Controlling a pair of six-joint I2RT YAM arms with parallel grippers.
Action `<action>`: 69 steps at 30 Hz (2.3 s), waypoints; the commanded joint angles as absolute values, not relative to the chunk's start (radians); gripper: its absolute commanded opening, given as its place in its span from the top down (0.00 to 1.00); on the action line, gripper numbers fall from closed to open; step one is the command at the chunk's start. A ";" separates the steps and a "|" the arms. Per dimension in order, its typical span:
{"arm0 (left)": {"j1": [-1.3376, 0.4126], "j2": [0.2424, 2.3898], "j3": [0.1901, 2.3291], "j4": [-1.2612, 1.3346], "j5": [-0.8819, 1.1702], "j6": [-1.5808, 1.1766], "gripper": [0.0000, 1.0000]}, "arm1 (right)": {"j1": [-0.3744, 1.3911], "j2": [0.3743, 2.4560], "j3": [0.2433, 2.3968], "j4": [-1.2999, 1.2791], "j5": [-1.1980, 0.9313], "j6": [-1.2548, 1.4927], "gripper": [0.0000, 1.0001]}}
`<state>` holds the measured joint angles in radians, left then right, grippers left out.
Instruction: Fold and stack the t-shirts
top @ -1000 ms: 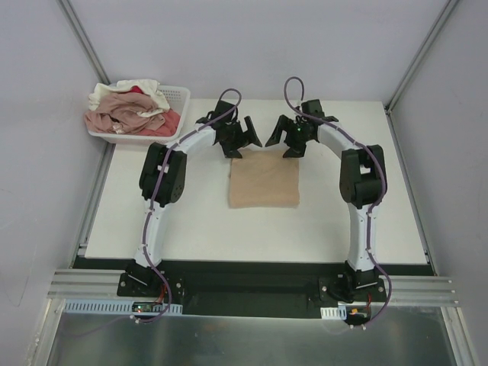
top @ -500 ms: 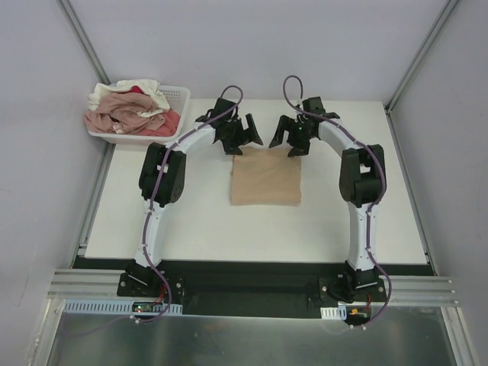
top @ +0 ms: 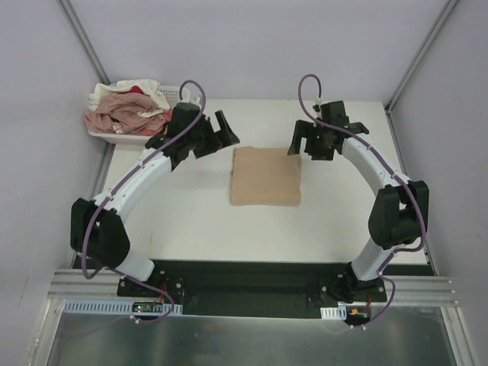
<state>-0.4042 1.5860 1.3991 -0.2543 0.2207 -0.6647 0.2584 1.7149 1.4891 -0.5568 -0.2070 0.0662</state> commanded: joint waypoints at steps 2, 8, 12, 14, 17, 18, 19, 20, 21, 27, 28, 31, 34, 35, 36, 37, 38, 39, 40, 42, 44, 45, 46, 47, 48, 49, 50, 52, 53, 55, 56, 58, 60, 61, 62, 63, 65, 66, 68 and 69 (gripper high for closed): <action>-0.399 1.389 1.073 -0.298 0.091 -0.702 0.01 | 0.262 1.759 1.381 -0.574 -0.112 0.078 0.01; -0.399 1.151 0.810 -0.299 0.040 -0.745 0.01 | 0.267 1.853 1.382 -0.572 -0.126 0.124 0.12; -0.397 1.028 0.715 -0.308 0.006 -0.753 0.01 | 0.270 1.913 1.393 -0.571 -0.123 0.133 0.26; -0.397 0.986 0.704 -0.321 -0.030 -0.752 0.01 | 0.271 1.950 1.404 -0.574 -0.120 0.138 0.34; -0.397 0.966 0.696 -0.337 -0.055 -0.753 0.01 | 0.273 2.002 1.428 -0.581 -0.118 0.146 0.43; -0.397 0.972 0.696 -0.341 -0.057 -0.753 0.01 | 0.275 2.011 1.433 -0.584 -0.118 0.144 0.47; -0.397 0.977 0.698 -0.348 -0.058 -0.752 0.01 | 0.275 2.029 1.436 -0.584 -0.118 0.144 0.55; -0.397 0.982 0.699 -0.353 -0.060 -0.753 0.01 | 0.276 2.037 1.443 -0.583 -0.123 0.144 0.60; -0.397 0.992 0.704 -0.356 -0.058 -0.753 0.01 | 0.278 2.045 1.448 -0.583 -0.127 0.146 0.65; -0.396 1.017 0.729 -0.370 -0.075 -0.752 0.01 | 0.268 2.089 1.566 -0.629 -0.066 0.120 0.99; -0.396 1.017 0.732 -0.373 -0.090 -0.747 0.01 | 0.265 2.097 1.590 -0.655 -0.046 0.094 0.99; -0.396 1.019 0.745 -0.385 -0.133 -0.741 0.01 | 0.241 2.132 1.731 -0.751 0.053 0.025 0.99; -0.394 1.029 0.762 -0.396 -0.163 -0.733 0.01 | 0.203 2.161 1.840 -0.790 0.095 -0.035 0.99; -0.394 1.035 0.776 -0.397 -0.178 -0.730 0.01 | 0.183 2.170 1.861 -0.795 0.100 -0.067 0.99; -0.393 1.048 0.784 -0.402 -0.182 -0.726 0.01 | 0.173 2.186 1.880 -0.802 0.100 -0.083 0.99; -0.393 1.054 0.793 -0.402 -0.189 -0.723 0.01 | 0.166 2.194 1.922 -0.819 0.104 -0.092 0.99; -0.391 1.061 0.811 -0.405 -0.196 -0.721 0.01 | 0.149 2.201 1.939 -0.827 0.110 -0.113 0.99; -0.390 1.077 0.821 -0.405 -0.199 -0.712 0.01 | 0.140 2.221 1.960 -0.839 0.110 -0.121 0.99; -0.388 1.083 0.830 -0.408 -0.204 -0.709 0.00 | 0.130 2.230 1.977 -0.845 0.109 -0.130 0.99; -0.387 1.107 0.857 -0.411 -0.210 -0.698 0.01 | 0.094 2.262 2.035 -0.856 0.107 -0.153 0.99; -0.387 1.123 0.882 -0.411 -0.215 -0.693 0.01 | 0.057 2.282 2.086 -0.854 0.118 -0.167 0.99; -0.385 1.138 0.890 -0.413 -0.218 -0.692 0.01 | 0.045 2.304 2.103 -0.857 0.120 -0.188 0.99; -0.384 1.146 0.896 -0.413 -0.219 -0.689 0.01 | 0.031 2.315 2.123 -0.857 0.120 -0.198 0.99; -0.383 1.153 0.910 -0.413 -0.221 -0.687 0.01 | 0.006 2.327 2.140 -0.857 0.124 -0.212 1.00; -0.382 1.169 0.917 -0.414 -0.222 -0.681 0.01 | 0.003 2.350 2.178 -0.854 0.129 -0.234 0.99; -0.380 1.176 0.925 -0.414 -0.224 -0.678 0.01 | -0.033 2.362 2.196 -0.851 0.133 -0.248 0.99; -0.380 1.183 0.937 -0.416 -0.229 -0.673 0.01 | -0.049 2.376 2.216 -0.847 0.147 -0.256 0.99; -0.379 1.200 0.948 -0.416 -0.239 -0.661 0.01 | -0.093 2.414 2.285 -0.821 0.141 -0.281 0.99; -0.379 1.206 0.962 -0.416 -0.244 -0.657 0.01 | -0.109 2.425 2.307 -0.809 0.141 -0.284 0.99; -0.376 1.224 0.977 -0.420 -0.252 -0.643 0.01 | -0.147 2.445 2.328 -0.752 0.140 -0.288 0.99; -0.374 1.229 0.991 -0.423 -0.253 -0.641 0.01 | -0.158 2.448 2.326 -0.729 0.134 -0.290 0.99; -0.373 1.244 1.000 -0.428 -0.262 -0.638 0.01 | -0.192 2.462 2.356 -0.692 0.126 -0.281 0.99; -0.370 1.261 1.023 -0.429 -0.278 -0.631 0.01 | -0.209 2.459 2.342 -0.623 0.144 -0.284 0.99; -0.370 1.267 1.031 -0.431 -0.281 -0.629 0.01 | -0.224 2.459 2.347 -0.606 0.144 -0.281 0.99; -0.368 1.273 1.046 -0.431 -0.287 -0.627 0.01 | -0.230 2.460 2.358 -0.594 0.123 -0.273 0.99; -0.368 1.284 1.052 -0.431 -0.290 -0.624 0.01 | -0.235 2.462 2.359 -0.562 0.101 -0.273 0.99; -0.368 1.299 1.074 -0.431 -0.298 -0.621 0.01 | -0.248 2.465 2.371 -0.529 0.043 -0.268 0.99; -0.367 1.311 1.080 -0.431 -0.302 -0.612 0.01 | -0.252 2.471 2.376 -0.503 0.029 -0.255 0.99; -0.365 1.327 1.101 -0.434 -0.304 -0.606 0.01 | -0.256 2.477 2.382 -0.476 0.009 -0.261 0.99; -0.365 1.341 1.109 -0.436 -0.302 -0.600 0.01 | -0.256 2.480 2.385 -0.448 0.011 -0.258 0.99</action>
